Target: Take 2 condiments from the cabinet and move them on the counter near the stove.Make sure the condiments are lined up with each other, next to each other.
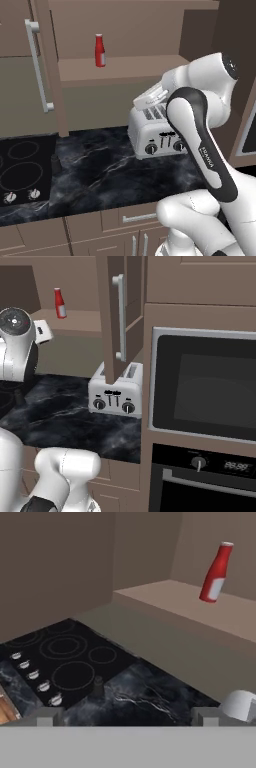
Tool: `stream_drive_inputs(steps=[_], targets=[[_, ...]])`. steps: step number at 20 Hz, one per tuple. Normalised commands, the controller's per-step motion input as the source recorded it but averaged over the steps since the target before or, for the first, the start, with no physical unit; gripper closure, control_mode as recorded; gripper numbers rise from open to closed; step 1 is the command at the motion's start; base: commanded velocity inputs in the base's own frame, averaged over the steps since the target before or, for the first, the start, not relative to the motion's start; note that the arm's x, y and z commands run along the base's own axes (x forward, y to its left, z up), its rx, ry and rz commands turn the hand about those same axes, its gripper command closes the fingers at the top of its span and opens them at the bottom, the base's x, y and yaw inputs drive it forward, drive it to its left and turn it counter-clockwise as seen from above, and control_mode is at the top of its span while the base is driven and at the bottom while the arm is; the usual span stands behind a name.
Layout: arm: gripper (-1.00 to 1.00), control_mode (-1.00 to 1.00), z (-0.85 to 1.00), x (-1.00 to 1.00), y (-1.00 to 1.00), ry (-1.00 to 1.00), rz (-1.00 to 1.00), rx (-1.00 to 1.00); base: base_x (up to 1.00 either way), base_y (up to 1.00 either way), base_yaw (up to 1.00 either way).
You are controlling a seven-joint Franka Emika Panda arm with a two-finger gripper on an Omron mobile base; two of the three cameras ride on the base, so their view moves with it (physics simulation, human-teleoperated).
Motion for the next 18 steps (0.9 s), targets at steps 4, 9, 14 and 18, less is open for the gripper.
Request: stream_drive_inputs(steps=[4, 9, 14, 18], targets=[[-1.00, -1.00, 0.13, 0.06, -0.10, -0.02, 0.00, 0.00, 0.00, 0.00, 0.00], [-1.00, -1.00, 0.06, 0.08, -0.07, -0.01, 0.00, 0.00, 0.00, 0.00, 0.00], [-1.00, -1.00, 0.01, 0.16, -0.01, -0.03, 0.00, 0.00, 0.00, 0.00, 0.00], [-1.00, -1.00, 0.00, 0.27, -0.02, -0.02, 0.00, 0.00, 0.00, 0.00, 0.00]])
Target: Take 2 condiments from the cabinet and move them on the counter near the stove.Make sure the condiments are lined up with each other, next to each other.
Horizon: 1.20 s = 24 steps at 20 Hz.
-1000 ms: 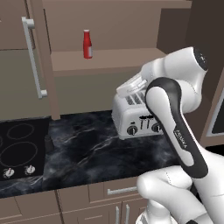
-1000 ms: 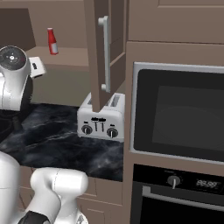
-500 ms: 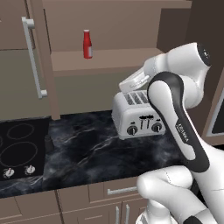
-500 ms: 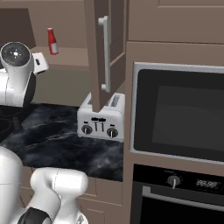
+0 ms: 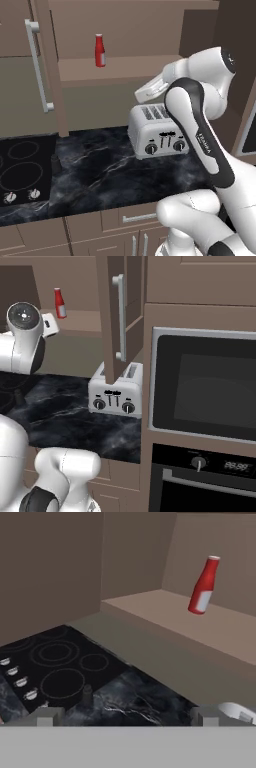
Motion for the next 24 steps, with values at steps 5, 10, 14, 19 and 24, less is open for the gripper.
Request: stream_drive_inputs(steps=[5, 10, 14, 19, 24], targets=[[-1.00, -1.00, 0.00, 0.32, 0.00, -0.01, 0.00, 0.00, 0.00, 0.00, 0.00], [-1.00, -1.00, 0.03, 0.28, 0.00, 0.00, 0.00, 0.00, 0.00, 0.00, 0.00], [-1.00, -1.00, 0.09, 0.17, 0.00, 0.00, 0.00, 0.00, 0.00, 0.00, 0.00], [-1.00, -1.00, 0.11, 0.13, 0.00, 0.00, 0.00, 0.00, 0.00, 0.00, 0.00], [-1.00, -1.00, 0.14, 0.14, 0.00, 0.00, 0.00, 0.00, 0.00, 0.00, 0.00]])
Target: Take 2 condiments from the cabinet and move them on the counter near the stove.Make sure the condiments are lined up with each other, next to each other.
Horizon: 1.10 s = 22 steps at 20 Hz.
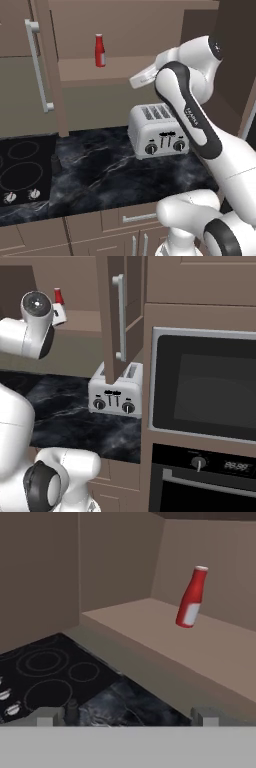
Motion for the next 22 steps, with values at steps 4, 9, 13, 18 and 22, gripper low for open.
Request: stream_drive_inputs(steps=[4, 9, 13, 18, 22], targets=[[-1.00, -1.00, 0.09, 0.16, 0.00, 0.00, 0.00, 0.00, 0.00, 0.00, 0.00], [-1.00, -1.00, 0.02, 0.27, 0.00, 0.00, -0.01, 0.00, 0.00, 0.00, 0.00], [-1.00, -1.00, 0.00, 0.28, 0.01, 0.00, -0.03, 0.00, 0.00, 0.00, 0.00], [-1.00, -1.00, 0.00, 0.23, 0.06, 0.00, -0.06, 0.00, 0.00, 0.00, 0.00], [-1.00, -1.00, 0.00, 0.16, 0.13, 0.00, -0.07, 0.00, 0.00, 0.00, 0.00]])
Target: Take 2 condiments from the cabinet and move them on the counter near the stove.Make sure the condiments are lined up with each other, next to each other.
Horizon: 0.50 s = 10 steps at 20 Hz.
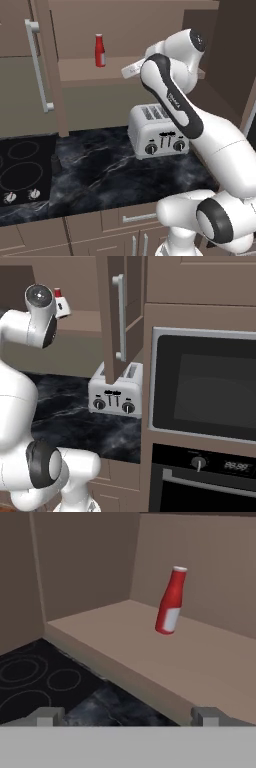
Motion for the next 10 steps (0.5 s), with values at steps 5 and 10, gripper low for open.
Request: stream_drive_inputs(steps=[5, 10], targets=[[-1.00, -1.00, 0.00, 0.13, 0.14, 0.00, -0.08, 0.00, 0.00, 0.00, 0.00], [-1.00, -1.00, 0.00, 0.16, 0.15, 0.00, -0.09, 0.00, 0.00, 0.00, 0.00]])
